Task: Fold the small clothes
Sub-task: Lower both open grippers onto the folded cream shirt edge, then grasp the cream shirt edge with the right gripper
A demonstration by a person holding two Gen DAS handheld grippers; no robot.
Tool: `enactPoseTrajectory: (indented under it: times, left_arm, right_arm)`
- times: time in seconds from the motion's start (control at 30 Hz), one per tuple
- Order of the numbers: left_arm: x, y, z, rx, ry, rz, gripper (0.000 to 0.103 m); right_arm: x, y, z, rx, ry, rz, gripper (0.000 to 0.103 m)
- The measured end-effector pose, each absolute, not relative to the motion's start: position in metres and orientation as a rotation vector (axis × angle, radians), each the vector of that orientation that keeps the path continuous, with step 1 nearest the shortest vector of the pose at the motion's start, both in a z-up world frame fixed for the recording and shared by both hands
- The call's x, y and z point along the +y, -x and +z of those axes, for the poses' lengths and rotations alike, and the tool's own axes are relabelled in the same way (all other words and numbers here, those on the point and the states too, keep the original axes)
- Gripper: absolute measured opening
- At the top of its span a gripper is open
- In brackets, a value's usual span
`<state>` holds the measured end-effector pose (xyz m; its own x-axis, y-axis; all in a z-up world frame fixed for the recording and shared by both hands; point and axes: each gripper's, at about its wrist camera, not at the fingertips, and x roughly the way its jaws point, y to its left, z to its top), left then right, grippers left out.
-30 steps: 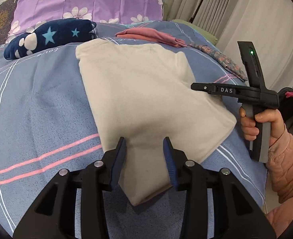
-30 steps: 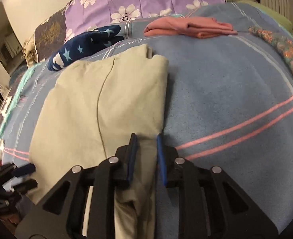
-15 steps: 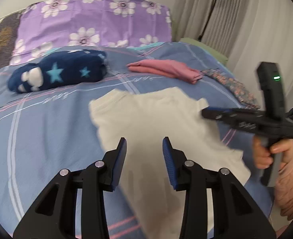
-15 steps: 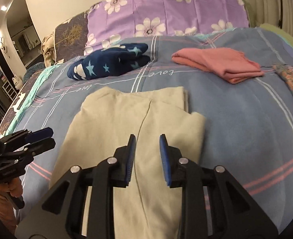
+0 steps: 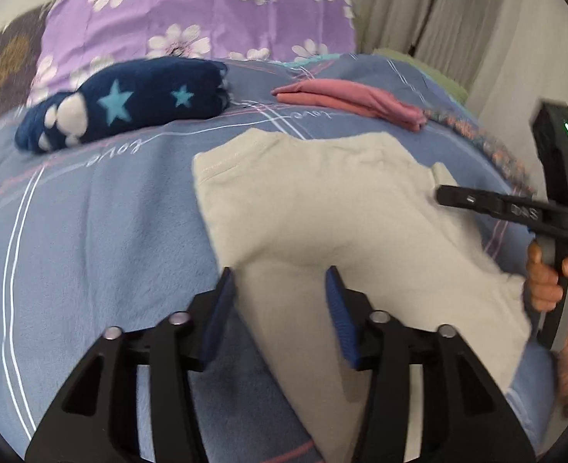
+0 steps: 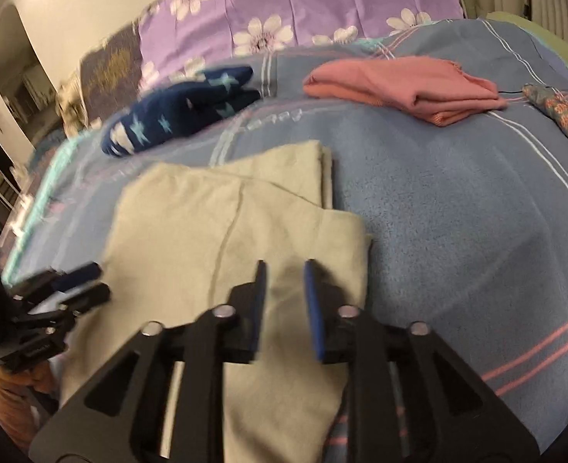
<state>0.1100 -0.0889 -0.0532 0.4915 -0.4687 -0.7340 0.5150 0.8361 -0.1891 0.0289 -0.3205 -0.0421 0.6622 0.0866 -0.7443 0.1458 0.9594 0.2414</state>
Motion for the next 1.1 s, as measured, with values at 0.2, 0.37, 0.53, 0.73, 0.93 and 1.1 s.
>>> enactPoseTrajectory:
  times: [0.2, 0.37, 0.53, 0.73, 0.93, 1.1]
  left_arm:
    - [-0.064, -0.107, -0.054, 0.921, 0.127, -0.641, 0.056]
    - [-0.071, -0.096, -0.065, 0.974, 0.128, -0.71, 0.056]
    - [-0.08, -0.09, -0.072, 0.979, 0.101, -0.74, 0.067]
    - [-0.085, -0.09, -0.073, 0.972, 0.072, -0.752, 0.07]
    - [-0.083, -0.094, -0.076, 0.968, 0.105, -0.765, 0.07]
    - [-0.084, -0.1, -0.077, 0.969, 0.125, -0.779, 0.07]
  right_arm:
    - [-0.339, 0.003, -0.029, 0.839, -0.29, -0.042, 0.049]
    - [-0.355, 0.018, -0.055, 0.933, -0.404, 0.001, 0.049]
    - [-0.352, 0.019, -0.067, 0.956, -0.453, 0.096, 0.051]
    - [-0.345, 0.002, -0.068, 0.965, -0.444, 0.144, 0.052]
    - [-0.341, -0.013, -0.069, 0.978, -0.415, 0.158, 0.054]
    - [-0.336, -0.026, -0.07, 0.98, -0.394, 0.174, 0.057]
